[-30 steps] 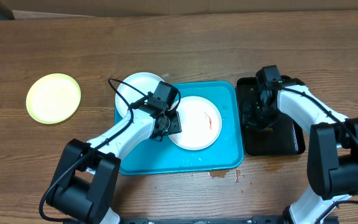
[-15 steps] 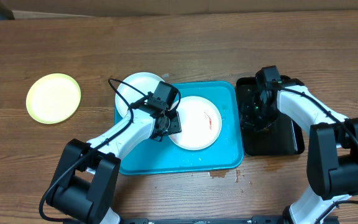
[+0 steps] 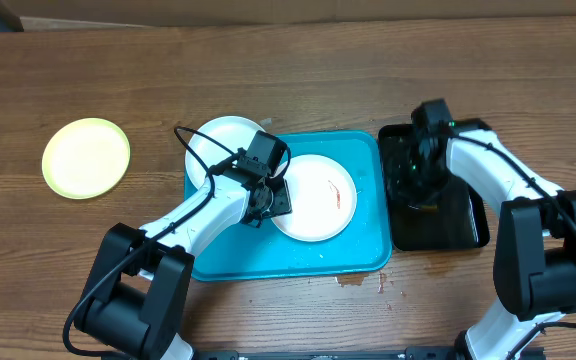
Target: Clean dirty plates on tray and stack at the side
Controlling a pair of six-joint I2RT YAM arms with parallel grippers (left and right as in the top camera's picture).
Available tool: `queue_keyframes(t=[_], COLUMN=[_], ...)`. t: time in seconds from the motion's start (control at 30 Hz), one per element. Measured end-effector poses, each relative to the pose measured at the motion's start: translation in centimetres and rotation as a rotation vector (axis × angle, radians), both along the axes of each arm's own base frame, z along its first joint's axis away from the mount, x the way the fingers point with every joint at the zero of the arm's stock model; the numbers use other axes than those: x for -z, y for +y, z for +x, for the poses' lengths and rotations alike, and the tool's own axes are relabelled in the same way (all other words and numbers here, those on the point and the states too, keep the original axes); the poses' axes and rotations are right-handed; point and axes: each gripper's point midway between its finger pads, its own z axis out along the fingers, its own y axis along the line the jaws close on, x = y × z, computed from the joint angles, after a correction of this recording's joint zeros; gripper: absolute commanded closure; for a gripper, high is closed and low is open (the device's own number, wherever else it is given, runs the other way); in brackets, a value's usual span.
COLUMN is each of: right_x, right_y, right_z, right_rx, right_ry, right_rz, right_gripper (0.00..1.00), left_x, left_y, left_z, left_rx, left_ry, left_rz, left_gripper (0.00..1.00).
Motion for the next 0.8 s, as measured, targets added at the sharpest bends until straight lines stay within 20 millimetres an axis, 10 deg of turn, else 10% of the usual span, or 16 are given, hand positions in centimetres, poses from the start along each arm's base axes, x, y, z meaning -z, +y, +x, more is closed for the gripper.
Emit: queue_keyframes(t=[0.27,0.8], right_x=[-2.7,0.9], right_y=[-3.8,-6.0], right_z=[3.3,2.5], right_rx=[0.008,0.015], right_ry=[-0.1,-0.127], right_rz=[-0.24,-0.358], right_gripper=[0.36,0.32], left_x=[0.0,0.0], left_y=[0.0,0.0], left_z=[-0.1,-0.1], left_rx=[0.0,0.0], left_ry=[0.004,0.003], left_rz=[0.002,0.002], left_gripper=[0.45,0.44])
